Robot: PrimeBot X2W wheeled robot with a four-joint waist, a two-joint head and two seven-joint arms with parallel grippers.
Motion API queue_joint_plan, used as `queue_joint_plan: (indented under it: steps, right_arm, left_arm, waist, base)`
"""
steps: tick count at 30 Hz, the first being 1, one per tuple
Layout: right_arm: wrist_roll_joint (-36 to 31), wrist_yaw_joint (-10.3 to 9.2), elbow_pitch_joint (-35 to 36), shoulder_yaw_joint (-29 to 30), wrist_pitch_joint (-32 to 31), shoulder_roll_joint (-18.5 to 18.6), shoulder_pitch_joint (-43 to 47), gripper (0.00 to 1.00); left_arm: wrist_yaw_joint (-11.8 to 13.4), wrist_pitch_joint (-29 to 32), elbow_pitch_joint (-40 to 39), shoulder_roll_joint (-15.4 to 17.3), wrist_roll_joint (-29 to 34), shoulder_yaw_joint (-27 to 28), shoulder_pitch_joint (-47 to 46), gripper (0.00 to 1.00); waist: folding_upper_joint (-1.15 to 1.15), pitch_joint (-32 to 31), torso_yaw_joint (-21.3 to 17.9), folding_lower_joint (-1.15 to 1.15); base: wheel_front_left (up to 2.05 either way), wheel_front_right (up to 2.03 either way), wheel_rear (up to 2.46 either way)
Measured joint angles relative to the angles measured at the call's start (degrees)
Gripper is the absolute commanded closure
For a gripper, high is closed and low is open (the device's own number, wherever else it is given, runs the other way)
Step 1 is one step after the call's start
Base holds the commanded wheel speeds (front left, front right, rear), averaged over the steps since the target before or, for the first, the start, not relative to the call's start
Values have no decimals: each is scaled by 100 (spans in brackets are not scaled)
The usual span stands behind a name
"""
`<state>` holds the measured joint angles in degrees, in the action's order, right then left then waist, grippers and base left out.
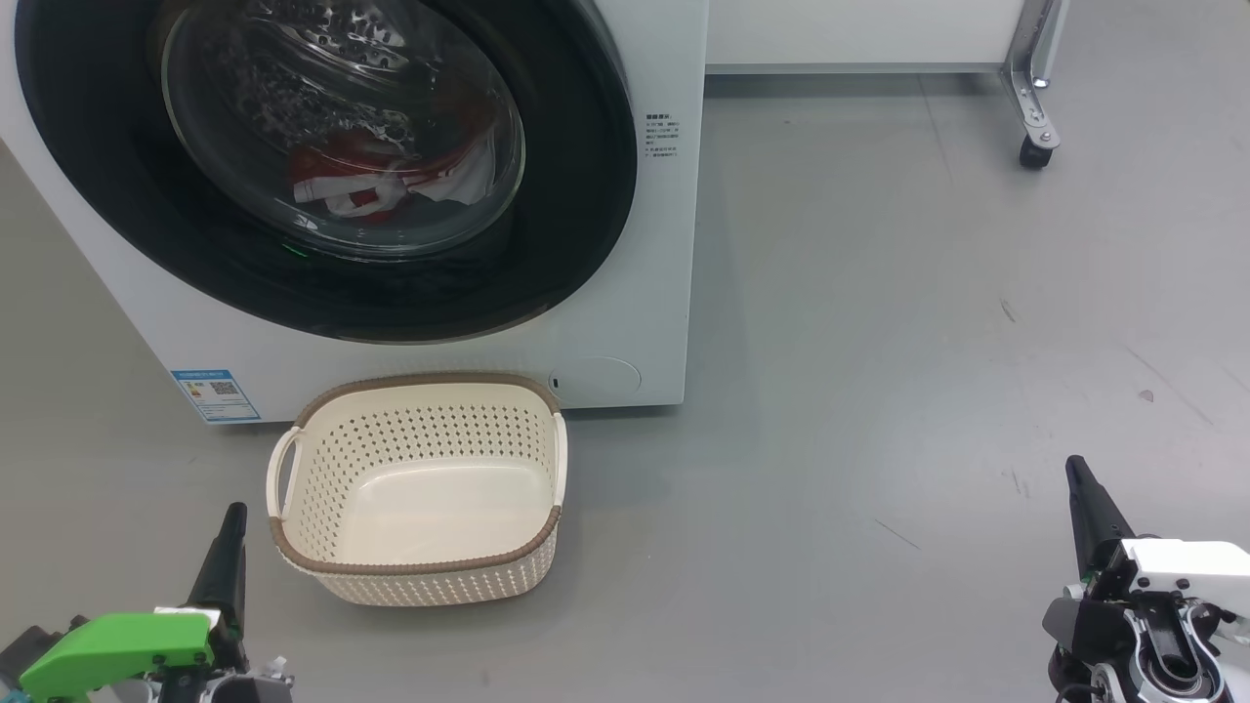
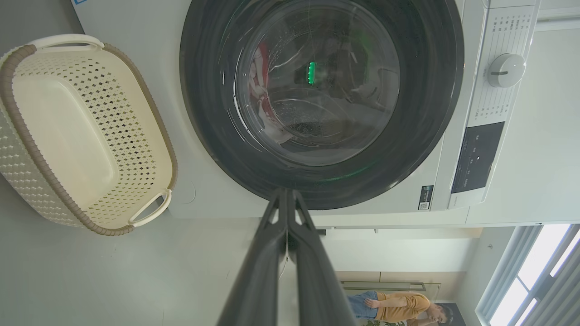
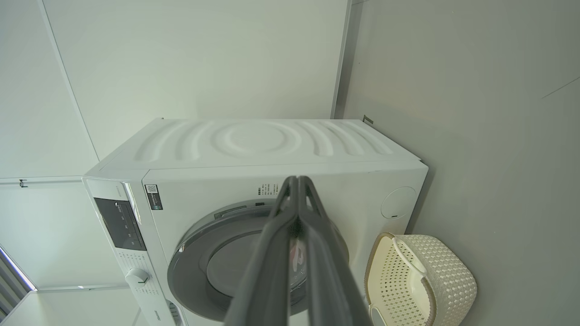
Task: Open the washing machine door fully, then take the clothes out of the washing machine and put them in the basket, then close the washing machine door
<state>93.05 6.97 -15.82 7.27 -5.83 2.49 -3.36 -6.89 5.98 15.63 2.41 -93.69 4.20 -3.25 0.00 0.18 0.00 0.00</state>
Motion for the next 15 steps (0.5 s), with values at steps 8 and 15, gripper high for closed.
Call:
queue_joint_plan:
  steps: [8, 15]
  right_arm:
    - [0, 0, 0, 1, -1, 0, 0, 100]
    - [0, 0, 0, 1, -1, 0, 0, 100]
  left_arm:
    - [0, 0, 0, 0, 0, 0, 0, 100]
    - [0, 0, 1, -1, 0, 1, 0, 100]
  waist:
    - [0, 0, 0, 0]
    - [0, 0, 0, 0]
  base:
    - [0, 0, 0]
    - [0, 0, 0]
